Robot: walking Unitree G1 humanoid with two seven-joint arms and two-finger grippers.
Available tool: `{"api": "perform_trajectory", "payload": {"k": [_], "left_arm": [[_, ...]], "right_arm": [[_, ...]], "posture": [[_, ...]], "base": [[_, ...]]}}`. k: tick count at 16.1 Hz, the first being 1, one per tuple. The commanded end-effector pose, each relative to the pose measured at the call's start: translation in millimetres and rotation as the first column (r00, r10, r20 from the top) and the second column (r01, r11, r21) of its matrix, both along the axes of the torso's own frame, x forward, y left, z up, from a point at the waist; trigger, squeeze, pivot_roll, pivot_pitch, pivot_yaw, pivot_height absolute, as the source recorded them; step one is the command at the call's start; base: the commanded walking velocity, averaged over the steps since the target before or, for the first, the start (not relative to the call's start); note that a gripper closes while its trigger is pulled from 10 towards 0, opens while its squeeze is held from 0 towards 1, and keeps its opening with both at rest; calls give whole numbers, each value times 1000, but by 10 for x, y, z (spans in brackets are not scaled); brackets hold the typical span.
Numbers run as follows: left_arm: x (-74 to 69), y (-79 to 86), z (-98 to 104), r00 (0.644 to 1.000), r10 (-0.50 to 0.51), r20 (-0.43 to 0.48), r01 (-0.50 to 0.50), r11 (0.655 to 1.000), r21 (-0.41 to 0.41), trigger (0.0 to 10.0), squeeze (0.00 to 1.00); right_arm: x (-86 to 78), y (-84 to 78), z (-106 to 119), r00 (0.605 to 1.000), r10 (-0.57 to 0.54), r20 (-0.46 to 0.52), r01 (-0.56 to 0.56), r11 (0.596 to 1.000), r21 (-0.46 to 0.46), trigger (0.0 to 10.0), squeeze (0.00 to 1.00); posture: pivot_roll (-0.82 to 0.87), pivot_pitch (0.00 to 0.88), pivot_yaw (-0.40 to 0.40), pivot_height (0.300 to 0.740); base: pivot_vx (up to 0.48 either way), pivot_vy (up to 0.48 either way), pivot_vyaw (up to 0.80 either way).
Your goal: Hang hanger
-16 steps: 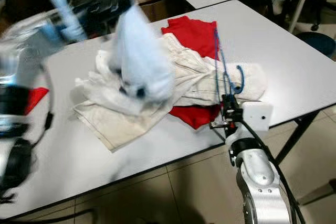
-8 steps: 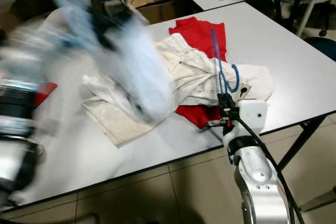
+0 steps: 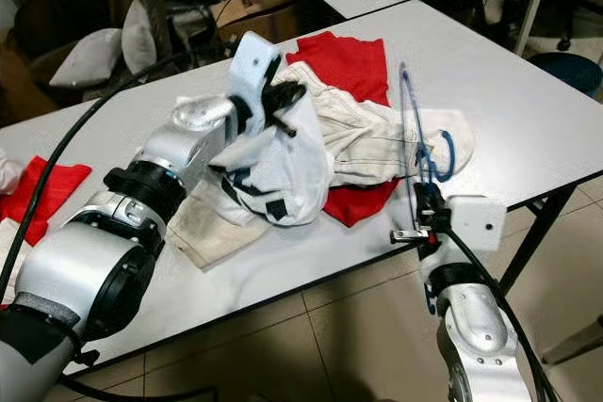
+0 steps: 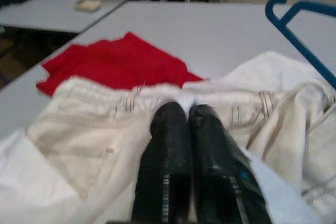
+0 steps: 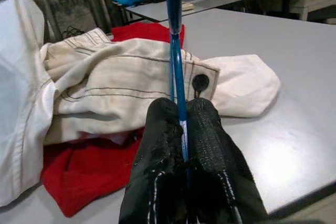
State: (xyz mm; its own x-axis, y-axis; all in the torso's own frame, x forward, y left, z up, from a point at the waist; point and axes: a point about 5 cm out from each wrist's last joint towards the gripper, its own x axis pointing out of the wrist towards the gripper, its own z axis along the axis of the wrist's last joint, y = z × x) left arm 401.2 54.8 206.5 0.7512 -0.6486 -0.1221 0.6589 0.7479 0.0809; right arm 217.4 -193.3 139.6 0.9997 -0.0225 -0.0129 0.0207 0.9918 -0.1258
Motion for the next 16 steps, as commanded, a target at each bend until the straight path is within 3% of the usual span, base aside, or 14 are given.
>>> {"api": "perform_trajectory", "payload": {"k": [1,4,6,8,10,11,12,13,14,15,16], "left_arm": [[30,243,-77,999,39,-34,-38,999,19,10000,1000],[2,608,-256,992,51,-117,-45,998,49,10000,1000],[-4,803,-280,990,76,-119,-70,996,57,10000,1000],[-4,1015,-207,992,102,-72,-99,994,43,10000,1000],[-23,1190,-13,998,69,-6,-69,995,-68,10000,1000],[-95,1313,84,1000,-17,14,18,994,-105,10000,875],[-164,1369,84,996,-84,9,85,993,-79,10000,663],[-288,1421,9,985,-170,-16,170,985,3,10000,0],[-374,1445,-58,975,-217,-44,219,974,61,10000,0],[-575,1507,-253,949,-289,-130,311,927,210,10000,0],[-674,1543,-357,940,-295,-169,333,898,286,10000,0]], "right_arm": [[32,76,42,1000,26,15,-26,1000,14,10000,0],[138,158,66,997,74,24,-74,997,19,10000,0],[166,170,78,996,85,29,-85,996,14,10000,0],[163,179,110,992,122,34,-122,992,-14,10000,0],[100,180,237,965,252,68,-250,968,-39,10000,0],[27,176,388,921,379,94,-379,925,-21,10000,0],[-15,171,464,889,448,93,-449,893,-17,10000,0],[-82,162,532,842,534,75,-532,845,-52,10000,0],[-126,155,565,811,583,57,-578,812,-76,10000,0],[-199,146,587,744,668,-11,-666,740,-93,10000,0],[-243,140,566,695,715,-76,-719,688,-94,10000,0]], "posture": [[-55,0,217,740],[-32,0,196,740],[-27,0,190,740],[-32,0,198,740],[-38,0,210,740],[-38,0,222,740],[-37,0,224,740],[-30,0,227,740],[-27,0,227,740],[-19,0,220,740],[-16,0,215,740]], "base": [[0,0,0],[0,0,0],[0,0,0],[0,0,0],[0,0,0],[0,0,0],[0,0,0],[0,0,0],[0,0,0],[0,0,0],[0,0,0]]}}
